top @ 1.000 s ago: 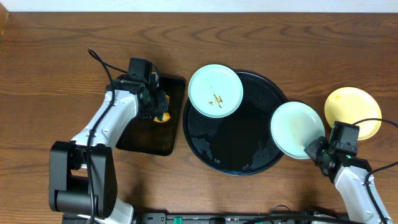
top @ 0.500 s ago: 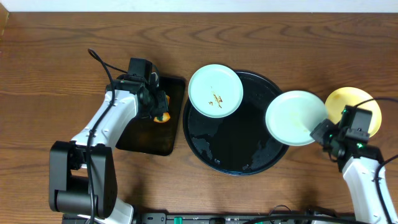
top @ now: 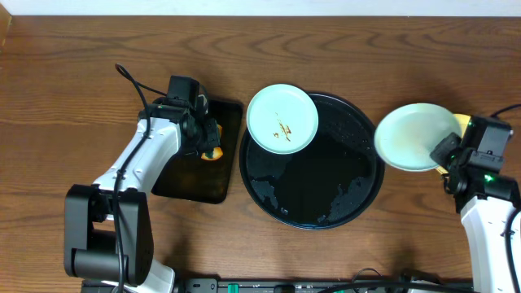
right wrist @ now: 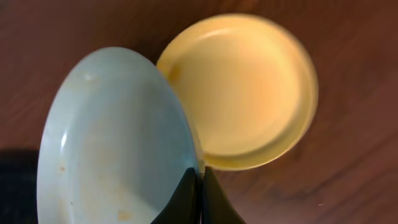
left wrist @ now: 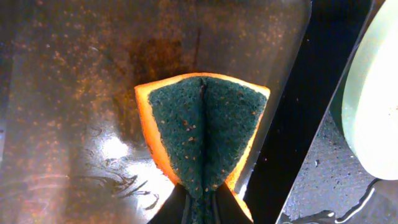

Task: Clean dirty plates on tray and stack at the side
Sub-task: 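Lower the mint-green plate flat onto the yellow plate and release with right gripper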

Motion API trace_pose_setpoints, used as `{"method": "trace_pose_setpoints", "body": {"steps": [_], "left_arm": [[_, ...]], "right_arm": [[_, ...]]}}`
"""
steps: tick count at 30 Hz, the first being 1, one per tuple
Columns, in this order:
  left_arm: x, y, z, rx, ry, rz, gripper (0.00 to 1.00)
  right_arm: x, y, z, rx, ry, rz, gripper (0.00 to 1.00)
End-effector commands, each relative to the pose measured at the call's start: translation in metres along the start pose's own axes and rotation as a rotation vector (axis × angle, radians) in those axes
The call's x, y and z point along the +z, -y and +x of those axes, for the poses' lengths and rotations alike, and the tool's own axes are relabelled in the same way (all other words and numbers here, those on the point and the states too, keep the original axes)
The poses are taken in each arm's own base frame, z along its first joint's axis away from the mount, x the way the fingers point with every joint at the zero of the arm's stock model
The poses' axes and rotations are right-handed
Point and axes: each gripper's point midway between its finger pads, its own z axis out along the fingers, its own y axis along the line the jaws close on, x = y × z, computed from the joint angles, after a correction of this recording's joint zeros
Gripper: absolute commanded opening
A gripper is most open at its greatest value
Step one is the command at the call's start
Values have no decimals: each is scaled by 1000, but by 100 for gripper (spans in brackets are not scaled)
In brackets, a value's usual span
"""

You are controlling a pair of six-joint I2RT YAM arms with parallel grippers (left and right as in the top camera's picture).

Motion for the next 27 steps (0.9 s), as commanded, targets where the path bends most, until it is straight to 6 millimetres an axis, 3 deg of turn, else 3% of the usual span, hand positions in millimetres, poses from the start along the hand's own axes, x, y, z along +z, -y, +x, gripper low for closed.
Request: {"method": "trace_pose_setpoints", "body": {"steps": [1,9,14,16,22,27], "left_arm": [[0,-1,1,14,-2,-6,8],[0,-1,1,14,-2,-6,9],[0,-1,1,14,-1,-6,9],[0,-1,1,14,-2,-6,9],[0,-1,1,14,-2,-6,8],[0,-1,1,14,-2,-6,8]], "right_arm": [[-11,28,-32,78,116,137,1],[3,74,-40,235,118,246,1],[14,61,-30,242,43,156,1],[17,55,-23,240,4,123,8],[26,54,14,220,-163,125,42],[37,52,48,195,-322,124,53]]}}
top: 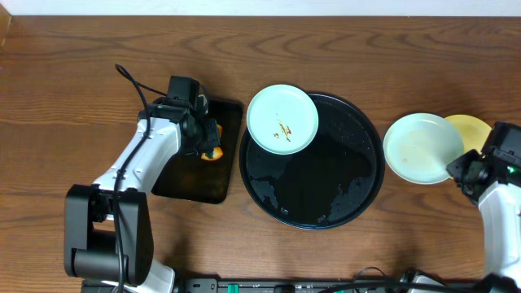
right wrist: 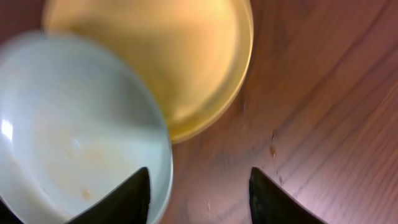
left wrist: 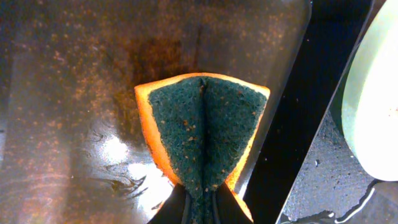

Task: Clean dirty plates on tray and stack at the side
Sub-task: 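Lower the mint-green plate flat onto the yellow plate and release with right gripper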

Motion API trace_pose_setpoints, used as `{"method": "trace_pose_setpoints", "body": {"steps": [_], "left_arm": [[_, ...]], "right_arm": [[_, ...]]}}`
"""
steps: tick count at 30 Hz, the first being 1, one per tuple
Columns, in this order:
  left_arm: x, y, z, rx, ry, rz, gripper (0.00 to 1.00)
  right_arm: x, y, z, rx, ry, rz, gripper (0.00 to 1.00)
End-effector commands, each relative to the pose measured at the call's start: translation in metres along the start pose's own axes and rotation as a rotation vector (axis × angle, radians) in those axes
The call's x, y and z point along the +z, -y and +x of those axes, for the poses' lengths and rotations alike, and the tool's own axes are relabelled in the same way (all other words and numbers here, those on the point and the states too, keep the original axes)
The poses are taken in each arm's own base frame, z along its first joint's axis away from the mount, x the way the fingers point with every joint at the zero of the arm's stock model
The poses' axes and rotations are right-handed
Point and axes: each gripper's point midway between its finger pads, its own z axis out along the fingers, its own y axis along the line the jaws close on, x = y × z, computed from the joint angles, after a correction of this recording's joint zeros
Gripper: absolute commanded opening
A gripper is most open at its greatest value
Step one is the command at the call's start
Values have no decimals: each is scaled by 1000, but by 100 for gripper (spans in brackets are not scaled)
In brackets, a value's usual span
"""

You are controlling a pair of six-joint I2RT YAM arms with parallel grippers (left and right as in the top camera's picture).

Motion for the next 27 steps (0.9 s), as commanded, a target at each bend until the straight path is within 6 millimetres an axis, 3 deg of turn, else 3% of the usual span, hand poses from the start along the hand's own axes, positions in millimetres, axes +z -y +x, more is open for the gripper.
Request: {"method": "trace_pose_setpoints", "body": {"steps": [1,10,20,27], "left_arm": [[0,-1,1,14,-2,-6,8],[0,-1,2,14,-3,-6,8],[-1,-1,3,12,-9,-8,8],[-1,-1,3,12,-9,-8,9]], "right_arm": [[10,-9,10,-23,-85,-43,53],[43,-9,31,-43,-204,-7,40],[53,-18,19,-37,-160,-34,1],[51,-27,11,-32,-130,-78,1]]}}
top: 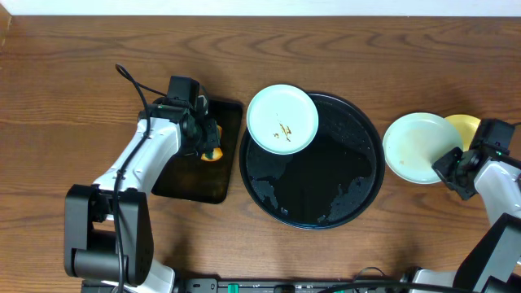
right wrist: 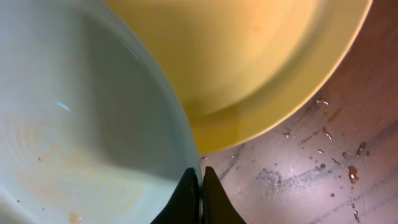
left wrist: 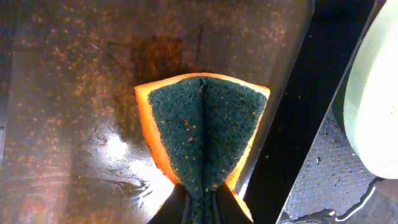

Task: Clean dirty plates on tray and stack at the side
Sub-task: 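Lower the mint-green plate flat onto the yellow plate and release with right gripper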

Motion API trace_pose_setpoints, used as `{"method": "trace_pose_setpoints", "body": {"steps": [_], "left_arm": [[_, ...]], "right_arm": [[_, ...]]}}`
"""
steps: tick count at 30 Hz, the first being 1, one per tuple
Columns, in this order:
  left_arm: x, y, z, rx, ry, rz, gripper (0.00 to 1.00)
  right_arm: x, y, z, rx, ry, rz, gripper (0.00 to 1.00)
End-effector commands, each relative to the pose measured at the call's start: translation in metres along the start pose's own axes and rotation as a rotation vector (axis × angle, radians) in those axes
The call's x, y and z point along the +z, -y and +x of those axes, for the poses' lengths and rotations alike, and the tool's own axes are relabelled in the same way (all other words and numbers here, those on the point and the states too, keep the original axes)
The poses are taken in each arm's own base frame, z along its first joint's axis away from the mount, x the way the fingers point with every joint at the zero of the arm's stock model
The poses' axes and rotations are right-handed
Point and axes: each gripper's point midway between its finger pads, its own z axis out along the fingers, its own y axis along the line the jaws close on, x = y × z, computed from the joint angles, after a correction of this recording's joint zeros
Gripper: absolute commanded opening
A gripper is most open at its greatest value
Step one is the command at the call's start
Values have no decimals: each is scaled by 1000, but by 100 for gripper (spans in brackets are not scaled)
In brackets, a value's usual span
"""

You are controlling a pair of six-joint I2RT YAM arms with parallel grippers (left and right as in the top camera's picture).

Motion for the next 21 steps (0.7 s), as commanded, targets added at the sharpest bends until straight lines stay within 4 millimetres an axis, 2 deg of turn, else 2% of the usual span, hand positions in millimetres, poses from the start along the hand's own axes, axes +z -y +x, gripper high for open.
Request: {"method": "trace_pose_setpoints", "body": {"steps": [1,6,12,21], "left_arm": [[0,-1,1,14,-2,-6,8],[0,-1,2,14,-4,-7,9],[0,-1,2,14,-4,-7,9],[0,-1,2,13,-4,-7,8]], "right_arm": [[-7,-8,-12,8,30,-41,1],[-34,-15,-36,19,132,-84,1],[-68,-2,-72,104,264,-84,1],[-72,44,-92,214,324,17,1]]}}
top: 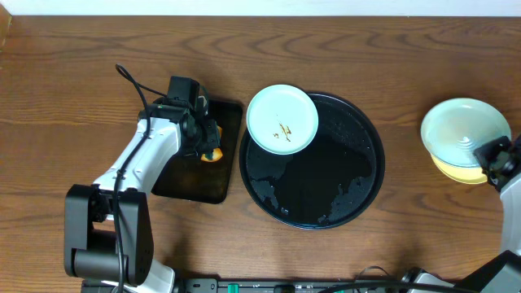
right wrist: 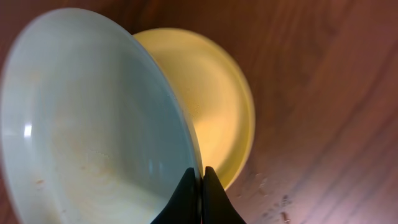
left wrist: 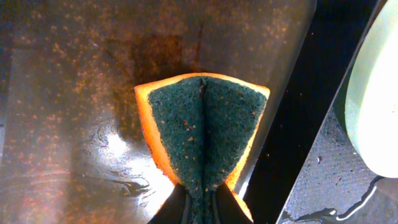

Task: Clean dirty plates on tray and stack at the side
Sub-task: 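Lower the mint-green plate flat onto the yellow plate and release with right gripper, then move the right gripper to the remaining mint-green plate and grip its rim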

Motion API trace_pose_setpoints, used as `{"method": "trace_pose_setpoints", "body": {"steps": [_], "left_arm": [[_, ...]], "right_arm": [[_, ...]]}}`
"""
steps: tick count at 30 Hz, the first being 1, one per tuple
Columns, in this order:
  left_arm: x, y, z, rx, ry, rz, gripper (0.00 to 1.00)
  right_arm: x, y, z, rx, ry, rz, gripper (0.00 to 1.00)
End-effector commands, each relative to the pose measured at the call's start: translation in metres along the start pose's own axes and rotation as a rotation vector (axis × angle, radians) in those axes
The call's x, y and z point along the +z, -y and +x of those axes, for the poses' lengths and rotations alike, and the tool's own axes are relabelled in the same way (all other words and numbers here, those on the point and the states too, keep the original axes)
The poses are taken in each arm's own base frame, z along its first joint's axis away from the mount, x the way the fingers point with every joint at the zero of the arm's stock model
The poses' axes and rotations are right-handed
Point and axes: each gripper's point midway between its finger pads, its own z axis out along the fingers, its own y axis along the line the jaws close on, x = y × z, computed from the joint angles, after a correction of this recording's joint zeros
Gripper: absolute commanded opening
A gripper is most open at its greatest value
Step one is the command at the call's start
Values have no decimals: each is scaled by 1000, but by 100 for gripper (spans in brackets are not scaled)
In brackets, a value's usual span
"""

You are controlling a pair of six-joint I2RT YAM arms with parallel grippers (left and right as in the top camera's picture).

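Observation:
My right gripper (top: 489,158) (right wrist: 200,180) is shut on the rim of a pale green plate (top: 464,132) (right wrist: 93,118), holding it tilted over a yellow plate (top: 457,169) (right wrist: 217,118) at the table's right edge. A second pale green plate (top: 282,119) with food bits rests on the upper-left rim of the round black tray (top: 326,195). My left gripper (top: 208,145) (left wrist: 200,199) is shut on a folded orange-and-green sponge (left wrist: 202,134) over the dark rectangular tray (top: 183,183) (left wrist: 62,93).
The round black tray's floor is wet, with water patches and specks. The rectangular tray (left wrist: 74,174) holds brownish water. Bare wooden table (top: 65,98) lies around both trays. The left arm's cable loops at the back left.
My right gripper, shut on the green plate, has carried it to the right; it now sits over the yellow plate instead of left of it. The left arm has not moved.
At first my right gripper held the green plate just right of the tray. Then it was open, the plate lying partly on the yellow one. It was shut on the rim again after that, and now holds the plate over the yellow plate. The left stayed on the sponge.

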Motion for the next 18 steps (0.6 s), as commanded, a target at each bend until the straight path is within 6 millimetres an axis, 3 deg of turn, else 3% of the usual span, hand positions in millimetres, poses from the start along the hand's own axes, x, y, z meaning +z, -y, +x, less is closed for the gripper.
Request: {"method": "trace_pose_setpoints", "body": {"steps": [1,6,11,16,18], "left_arm": [[0,-1,1,14,1,-5,8],[0,-1,1,14,1,-5,8],[0,-1,1,14,1,-5,8],[0,-1,1,14,1,-5,9],[0,-1,1,14,1,-5,9]], "right_arm": [[-3,17,-16,44,52,59,1],[-2,23,-19,57,59,73,2],[-1,16,-24,59,74,39,37],[0,2,-16,20,28,-36,39],[-1,-13,-6,-17,-19,-110,39]]}}
